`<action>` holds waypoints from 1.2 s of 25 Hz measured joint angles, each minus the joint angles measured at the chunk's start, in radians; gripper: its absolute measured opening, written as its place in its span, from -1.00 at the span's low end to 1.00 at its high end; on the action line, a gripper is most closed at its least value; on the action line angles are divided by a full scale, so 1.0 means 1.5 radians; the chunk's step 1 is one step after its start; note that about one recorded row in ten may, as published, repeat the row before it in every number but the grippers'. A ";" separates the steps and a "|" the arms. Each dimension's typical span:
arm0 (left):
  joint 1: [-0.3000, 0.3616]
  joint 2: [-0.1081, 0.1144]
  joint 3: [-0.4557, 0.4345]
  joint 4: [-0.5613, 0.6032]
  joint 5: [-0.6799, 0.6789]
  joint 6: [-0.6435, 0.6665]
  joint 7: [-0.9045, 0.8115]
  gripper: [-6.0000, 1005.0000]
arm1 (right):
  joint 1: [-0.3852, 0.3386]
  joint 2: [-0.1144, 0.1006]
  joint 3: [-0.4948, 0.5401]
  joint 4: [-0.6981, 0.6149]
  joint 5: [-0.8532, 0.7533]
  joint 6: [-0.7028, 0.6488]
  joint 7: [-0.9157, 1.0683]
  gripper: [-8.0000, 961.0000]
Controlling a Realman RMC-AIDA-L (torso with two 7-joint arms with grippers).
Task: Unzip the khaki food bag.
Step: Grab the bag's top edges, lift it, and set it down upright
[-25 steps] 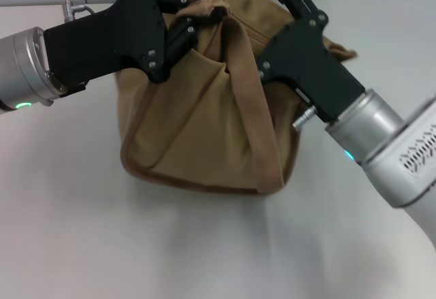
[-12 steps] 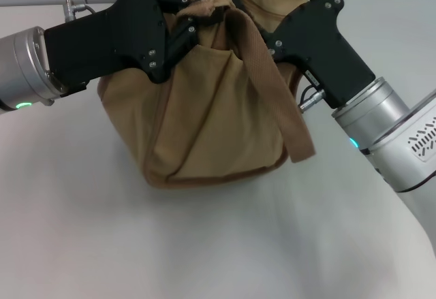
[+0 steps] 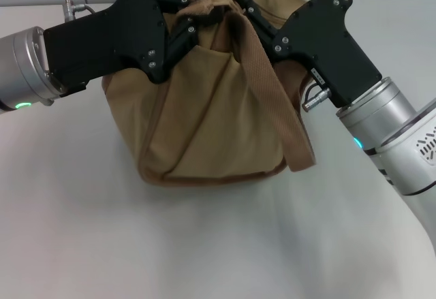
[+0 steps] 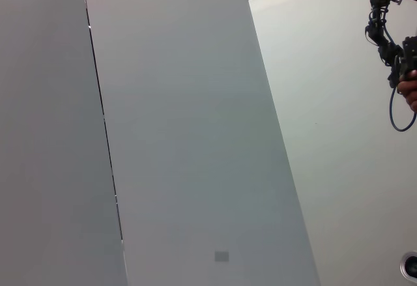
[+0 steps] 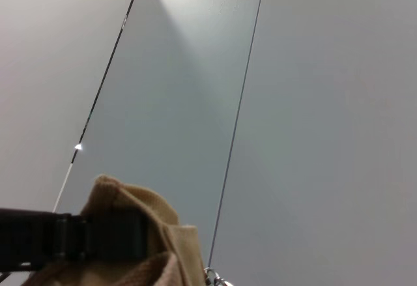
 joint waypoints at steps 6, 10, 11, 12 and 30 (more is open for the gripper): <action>0.000 0.000 0.000 0.000 0.000 -0.002 0.000 -0.92 | 0.006 0.000 -0.005 -0.004 -0.036 0.006 -0.001 0.53; 0.000 0.000 0.000 0.000 0.000 -0.003 0.000 -0.92 | 0.010 0.000 -0.005 -0.002 -0.038 0.017 -0.001 0.25; 0.000 0.000 0.000 0.000 0.000 -0.003 0.000 -0.92 | 0.010 0.000 -0.005 -0.002 -0.038 0.019 -0.001 0.19; 0.000 0.000 0.000 0.000 0.000 -0.003 0.000 -0.92 | 0.010 0.000 -0.004 -0.002 -0.038 0.021 -0.001 0.14; 0.000 0.000 0.005 -0.001 0.000 -0.005 0.000 -0.92 | 0.044 0.001 -0.006 0.011 -0.044 0.078 -0.016 -0.65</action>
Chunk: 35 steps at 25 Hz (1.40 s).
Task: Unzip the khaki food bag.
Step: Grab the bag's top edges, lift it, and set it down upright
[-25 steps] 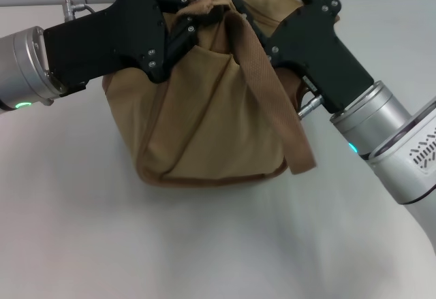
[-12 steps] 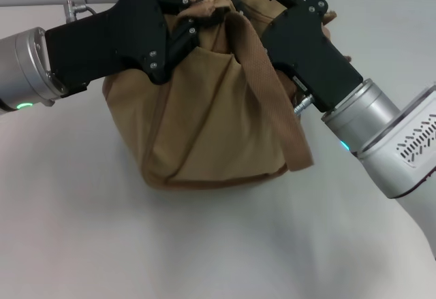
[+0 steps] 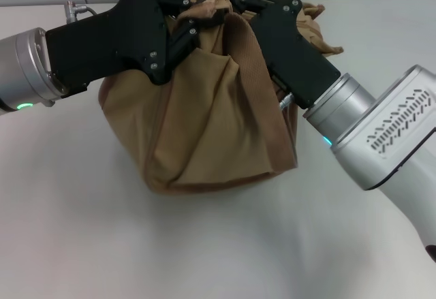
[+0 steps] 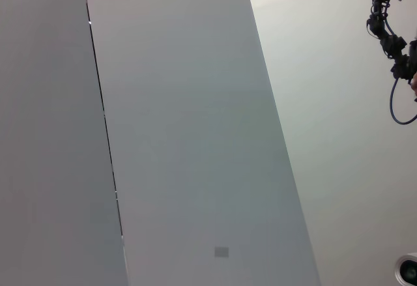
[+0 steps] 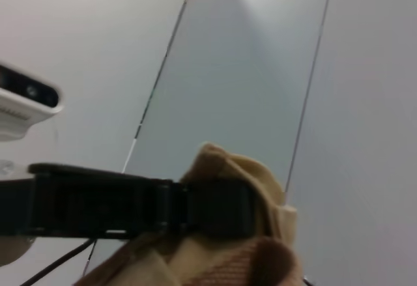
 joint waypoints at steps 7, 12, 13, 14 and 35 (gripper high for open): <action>0.000 0.000 0.000 0.000 0.000 0.000 0.000 -0.92 | -0.009 0.000 0.002 0.012 -0.012 0.000 -0.038 -0.95; 0.002 0.000 -0.005 0.000 0.000 0.000 0.000 -0.92 | -0.027 0.001 0.006 0.018 -0.011 -0.005 -0.043 -0.98; 0.003 0.001 -0.006 0.000 0.000 0.000 0.001 -0.92 | -0.032 0.001 0.009 0.019 -0.010 -0.005 -0.043 -0.97; 0.005 0.001 -0.006 0.000 -0.002 0.000 0.001 -0.92 | -0.045 0.000 0.016 0.019 -0.009 -0.005 -0.043 -0.97; 0.008 0.003 -0.006 0.001 -0.014 -0.005 0.001 -0.92 | -0.217 -0.006 0.121 -0.049 -0.007 -0.007 -0.034 -0.89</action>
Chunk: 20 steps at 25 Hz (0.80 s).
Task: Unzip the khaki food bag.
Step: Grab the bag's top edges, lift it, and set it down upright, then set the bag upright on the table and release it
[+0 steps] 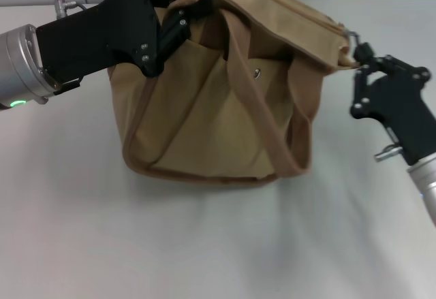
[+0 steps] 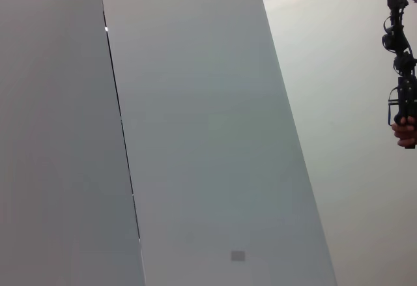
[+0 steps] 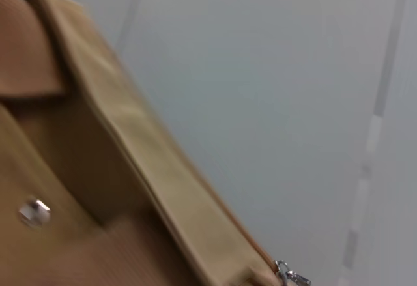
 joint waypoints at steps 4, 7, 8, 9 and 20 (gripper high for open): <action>0.001 0.000 0.000 0.000 0.000 -0.002 0.000 -0.92 | -0.012 0.000 0.005 -0.030 -0.003 -0.060 0.039 -0.87; 0.011 -0.002 0.002 -0.007 -0.002 -0.008 0.000 -0.92 | -0.024 0.001 0.007 -0.035 -0.002 -0.107 0.055 -0.86; 0.016 -0.002 0.004 -0.015 -0.002 -0.009 0.006 -0.92 | -0.029 0.002 0.008 -0.035 -0.001 -0.119 0.058 -0.86; 0.021 -0.003 0.004 -0.026 -0.003 -0.010 0.018 -0.92 | -0.033 0.002 0.009 -0.035 -0.001 -0.128 0.060 -0.85; 0.096 -0.005 -0.007 -0.154 -0.039 -0.020 0.129 -0.68 | -0.052 -0.001 0.009 -0.079 0.001 -0.251 0.178 -0.45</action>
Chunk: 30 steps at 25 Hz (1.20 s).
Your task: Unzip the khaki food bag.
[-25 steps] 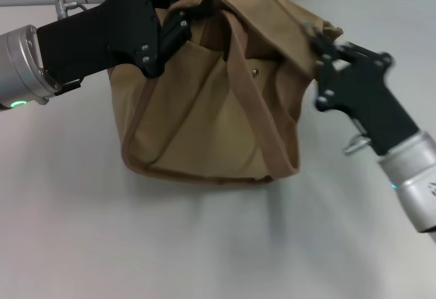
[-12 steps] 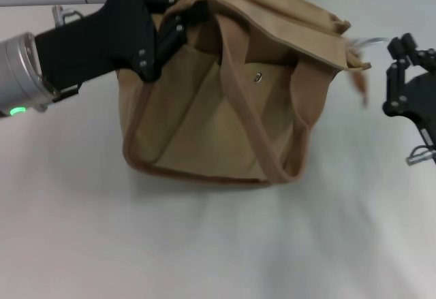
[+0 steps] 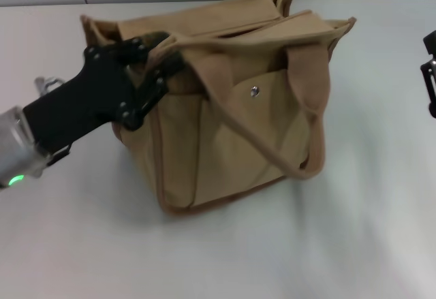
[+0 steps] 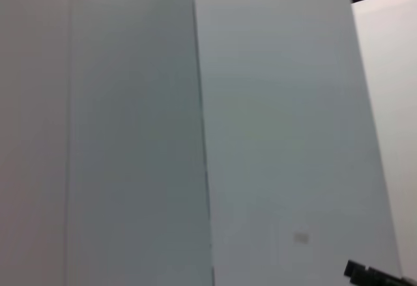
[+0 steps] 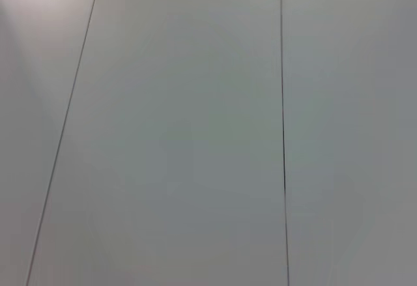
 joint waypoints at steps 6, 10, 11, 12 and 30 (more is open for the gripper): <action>0.065 0.004 -0.002 0.016 -0.025 0.032 0.001 -0.45 | 0.008 0.000 0.001 -0.014 0.000 -0.012 0.027 0.06; 0.103 0.007 -0.002 0.049 -0.039 0.058 -0.002 -0.25 | 0.010 0.000 0.001 -0.014 0.000 -0.014 0.028 0.57; 0.112 0.008 -0.002 0.057 -0.040 0.065 -0.005 -0.17 | 0.010 0.000 0.001 -0.013 0.001 -0.016 0.028 0.62; 0.123 0.011 -0.006 0.067 -0.041 0.077 -0.006 -0.08 | 0.010 0.000 0.001 -0.013 0.001 -0.016 0.028 0.66; 0.142 0.029 0.220 0.199 -0.045 0.159 -0.109 0.65 | 0.070 -0.002 -0.151 -0.271 -0.042 -0.226 0.311 0.75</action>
